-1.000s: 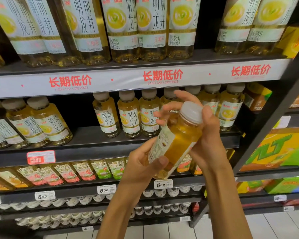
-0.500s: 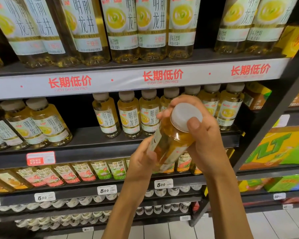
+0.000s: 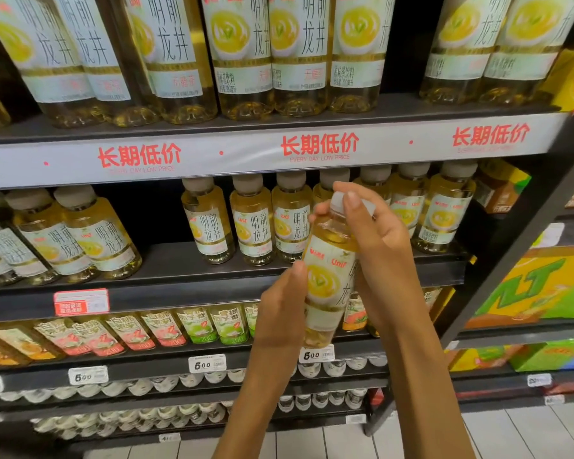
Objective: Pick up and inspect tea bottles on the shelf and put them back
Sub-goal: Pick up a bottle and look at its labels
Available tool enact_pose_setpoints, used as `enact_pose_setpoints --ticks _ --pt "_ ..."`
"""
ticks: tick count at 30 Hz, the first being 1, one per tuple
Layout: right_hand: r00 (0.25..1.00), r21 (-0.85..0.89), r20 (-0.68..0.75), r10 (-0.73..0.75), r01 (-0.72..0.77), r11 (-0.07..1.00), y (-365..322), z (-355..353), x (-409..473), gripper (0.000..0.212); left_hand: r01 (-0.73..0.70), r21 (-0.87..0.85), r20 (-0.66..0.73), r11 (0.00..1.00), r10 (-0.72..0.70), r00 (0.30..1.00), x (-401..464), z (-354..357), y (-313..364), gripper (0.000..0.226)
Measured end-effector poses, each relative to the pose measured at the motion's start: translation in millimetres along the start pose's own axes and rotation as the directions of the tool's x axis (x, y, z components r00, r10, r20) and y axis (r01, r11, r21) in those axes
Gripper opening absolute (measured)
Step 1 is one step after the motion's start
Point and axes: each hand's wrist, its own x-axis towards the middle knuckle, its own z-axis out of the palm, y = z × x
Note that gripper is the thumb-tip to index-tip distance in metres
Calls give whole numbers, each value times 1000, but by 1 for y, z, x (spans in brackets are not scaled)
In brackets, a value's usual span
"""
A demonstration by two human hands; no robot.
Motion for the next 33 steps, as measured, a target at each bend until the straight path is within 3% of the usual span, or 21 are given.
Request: enact_pose_setpoints --ticks 3,5,9,11,13,16,20,22,24,26,30,33 --pt "996 9 61 63 -64 998 0 -5 4 35 93 -125 -13 988 -95 995 -2 -7 2 52" --pt "991 91 103 81 -91 992 0 -8 7 37 179 -183 86 967 -165 982 -4 -15 2 64" --pt "982 240 174 68 -110 965 2 -3 9 37 300 -195 314 934 -231 921 -8 -22 -4 67" --pt "987 251 151 56 -93 963 3 -3 9 36 275 -187 298 943 -213 931 -8 -21 -9 61" --pt "991 214 129 43 -70 974 2 -5 9 38 236 -135 162 962 -213 964 -5 -17 -8 53" --pt "997 55 74 23 -27 998 -2 -8 9 33 172 -11 62 985 -171 983 -2 -11 1 59" --pt "993 4 103 57 -57 998 -4 -10 13 42 167 26 85 986 -168 982 -6 -8 5 66" --pt "988 20 146 47 -51 999 -5 -11 15 42 218 -56 176 974 -205 963 -9 -11 4 74" --pt "980 96 194 31 -50 994 -4 -11 14 35 267 -119 285 956 -225 932 -11 -14 6 75" --pt "976 203 216 14 -59 977 -3 -12 13 28 260 -82 303 962 -225 926 -11 -13 9 75" --pt "986 189 169 7 -40 981 -6 -18 14 26 116 123 257 986 -144 956 -8 -11 19 51" --pt "988 117 137 65 -82 990 -3 -20 17 34 145 130 303 981 -179 936 -9 -5 19 44"
